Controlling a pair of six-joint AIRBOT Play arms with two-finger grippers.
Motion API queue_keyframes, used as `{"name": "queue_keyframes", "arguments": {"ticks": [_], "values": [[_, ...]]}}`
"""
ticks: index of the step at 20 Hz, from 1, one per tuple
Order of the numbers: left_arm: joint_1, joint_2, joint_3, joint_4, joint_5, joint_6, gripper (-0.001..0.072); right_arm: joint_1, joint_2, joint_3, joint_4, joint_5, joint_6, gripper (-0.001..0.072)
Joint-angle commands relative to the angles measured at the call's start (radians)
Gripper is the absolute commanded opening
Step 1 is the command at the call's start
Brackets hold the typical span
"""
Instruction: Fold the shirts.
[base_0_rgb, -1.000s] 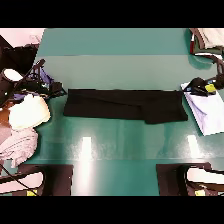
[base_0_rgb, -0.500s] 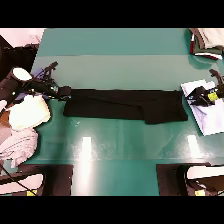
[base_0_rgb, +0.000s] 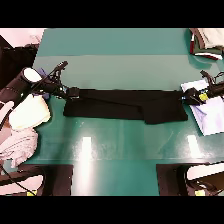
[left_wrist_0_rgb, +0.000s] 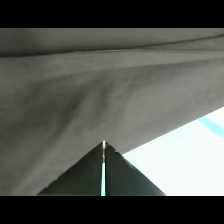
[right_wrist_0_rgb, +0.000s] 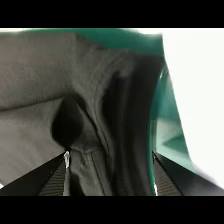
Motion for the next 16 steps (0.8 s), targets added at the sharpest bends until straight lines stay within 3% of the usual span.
{"name": "queue_keyframes", "arguments": {"ticks": [1, 9, 11, 13, 15, 16], "values": [[-0.005, 0.000, 0.001, 0.000, 0.006, -0.003, 0.0033, 0.015, -0.003, 0.001, -0.019, -0.023, -0.008, 0.0599], [-0.005, 0.000, 0.001, 0.000, 0.002, -0.002, 0.0033, 0.070, -0.004, -0.060, -0.010, 0.043, -0.030, 0.0598], [-0.005, 0.000, 0.001, 0.000, 0.002, -0.002, 0.0033, 0.082, -0.003, -0.095, -0.003, 0.027, -0.047, 0.0547], [-0.005, 0.000, 0.001, 0.000, 0.002, -0.002, 0.0033, 0.082, -0.001, -0.098, 0.040, 0.019, -0.052, 0.0358], [-0.005, 0.000, 0.001, 0.000, 0.002, -0.003, 0.0031, 0.073, 0.023, -0.098, 0.059, 0.008, -0.056, 0.0073], [-0.005, 0.000, 0.001, -0.001, 0.002, -0.005, 0.0024, 0.073, 0.039, -0.098, 0.064, 0.002, -0.070, 0.0027]]}}
